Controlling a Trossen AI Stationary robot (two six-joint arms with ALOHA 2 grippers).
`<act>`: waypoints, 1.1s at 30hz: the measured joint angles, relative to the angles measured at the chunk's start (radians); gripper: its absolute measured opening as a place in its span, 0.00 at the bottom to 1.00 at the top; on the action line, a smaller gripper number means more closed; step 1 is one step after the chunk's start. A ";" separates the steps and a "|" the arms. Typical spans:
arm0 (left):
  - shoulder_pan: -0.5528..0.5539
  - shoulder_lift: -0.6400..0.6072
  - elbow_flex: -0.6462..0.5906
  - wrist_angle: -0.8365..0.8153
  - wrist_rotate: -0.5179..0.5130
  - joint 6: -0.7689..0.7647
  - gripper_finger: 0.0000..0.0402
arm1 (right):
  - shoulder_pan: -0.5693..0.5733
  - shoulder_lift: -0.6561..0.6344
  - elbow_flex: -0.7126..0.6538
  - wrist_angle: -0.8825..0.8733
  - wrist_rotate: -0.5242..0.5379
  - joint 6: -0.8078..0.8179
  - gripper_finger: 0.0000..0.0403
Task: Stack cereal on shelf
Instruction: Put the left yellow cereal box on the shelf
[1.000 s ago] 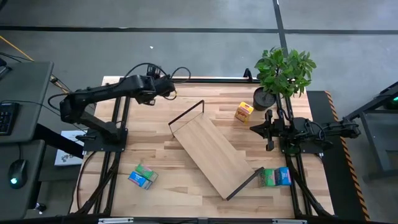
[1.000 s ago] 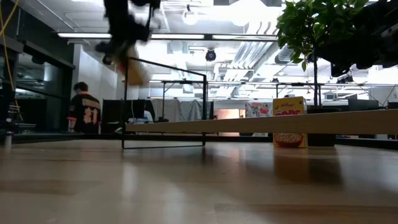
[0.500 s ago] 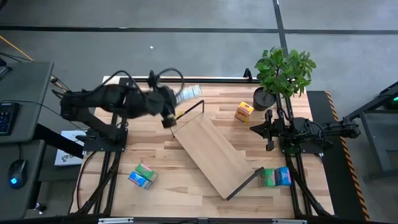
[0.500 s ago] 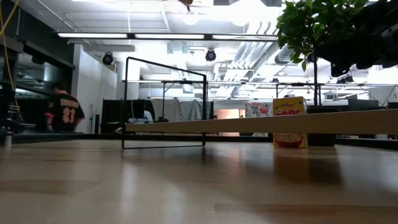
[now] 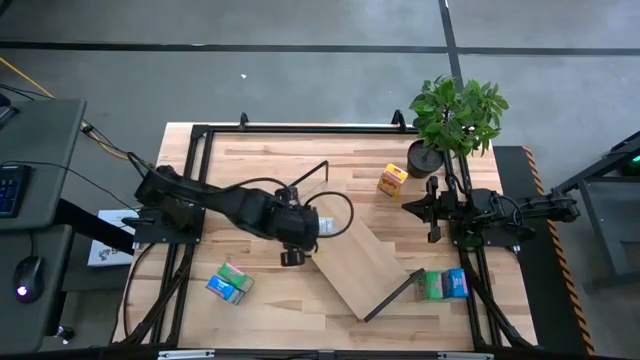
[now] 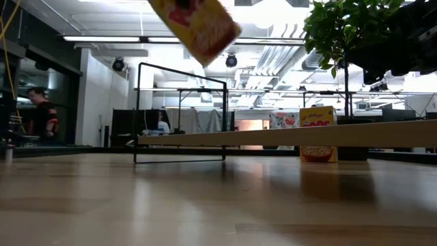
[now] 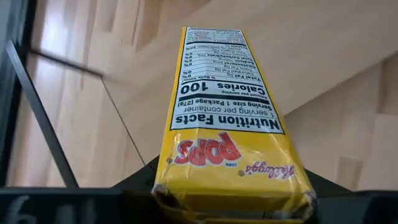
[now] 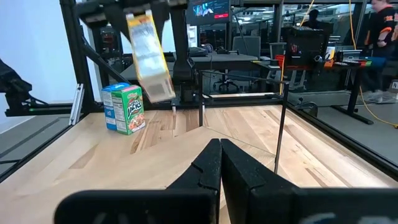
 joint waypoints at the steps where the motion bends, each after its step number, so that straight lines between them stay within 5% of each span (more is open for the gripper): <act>1: 0.014 0.009 0.000 -0.008 0.017 -0.028 0.37 | 0.000 0.000 0.000 0.000 0.000 0.000 0.00; 5: 0.077 0.039 0.000 -0.043 0.111 -0.031 0.37 | 0.000 0.000 0.000 0.000 0.000 0.000 0.00; 10: 0.115 0.055 0.000 -0.051 0.125 0.327 0.37 | 0.000 0.000 0.000 0.000 0.000 0.000 0.00; 15: 0.114 0.057 -0.045 -0.096 0.085 0.655 0.37 | 0.000 0.000 0.000 0.000 0.000 0.000 0.00; 23: 0.080 0.058 -0.181 -0.077 0.067 0.881 0.37 | 0.000 0.000 0.000 0.000 0.000 0.000 0.00; 33: -0.002 0.057 -0.284 -0.006 -0.108 1.107 0.37 | 0.000 0.000 0.000 0.000 0.000 0.000 0.00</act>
